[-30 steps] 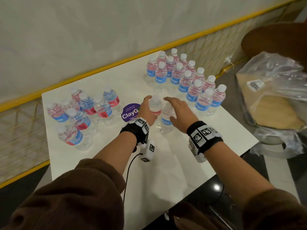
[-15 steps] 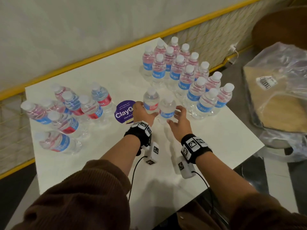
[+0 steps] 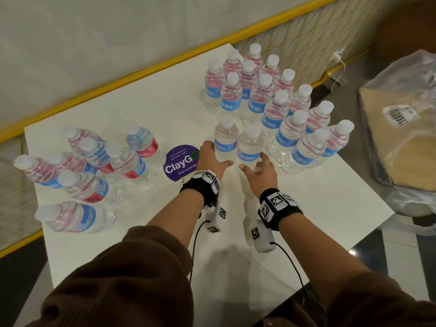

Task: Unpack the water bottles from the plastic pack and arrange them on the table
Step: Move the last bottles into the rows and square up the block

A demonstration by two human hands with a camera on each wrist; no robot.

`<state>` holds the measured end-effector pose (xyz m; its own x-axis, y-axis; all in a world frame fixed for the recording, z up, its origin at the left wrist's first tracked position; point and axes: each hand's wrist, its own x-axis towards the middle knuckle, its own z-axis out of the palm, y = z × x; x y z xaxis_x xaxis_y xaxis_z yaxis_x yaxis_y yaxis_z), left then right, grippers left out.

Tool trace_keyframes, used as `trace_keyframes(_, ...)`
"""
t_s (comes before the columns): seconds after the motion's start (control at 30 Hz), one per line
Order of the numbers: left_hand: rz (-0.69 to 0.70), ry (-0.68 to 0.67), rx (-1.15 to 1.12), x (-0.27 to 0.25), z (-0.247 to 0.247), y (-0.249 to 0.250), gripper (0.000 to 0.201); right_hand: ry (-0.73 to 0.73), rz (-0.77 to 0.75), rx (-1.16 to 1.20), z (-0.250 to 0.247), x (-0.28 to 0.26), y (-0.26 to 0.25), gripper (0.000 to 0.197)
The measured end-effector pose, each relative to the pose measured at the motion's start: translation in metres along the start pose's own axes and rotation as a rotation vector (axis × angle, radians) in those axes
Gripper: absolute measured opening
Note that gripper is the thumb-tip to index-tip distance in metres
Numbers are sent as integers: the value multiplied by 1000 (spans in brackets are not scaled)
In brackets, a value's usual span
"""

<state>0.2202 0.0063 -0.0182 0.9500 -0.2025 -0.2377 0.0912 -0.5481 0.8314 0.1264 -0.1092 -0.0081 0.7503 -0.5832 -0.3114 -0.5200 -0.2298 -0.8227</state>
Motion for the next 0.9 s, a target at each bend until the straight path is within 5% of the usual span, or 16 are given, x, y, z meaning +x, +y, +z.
trace_keyframes(0.13, 23, 14, -73, 6, 11, 2, 75, 40, 43, -26, 1, 2, 1, 67)
trace_keyframes(0.4, 82, -36, -43, 24, 6, 5, 49, 102, 82, 4, 10, 16, -7, 64)
trace_keyframes(0.9, 67, -100, 91, 49, 22, 29, 49, 148, 233, 88, 12, 30, -22, 69)
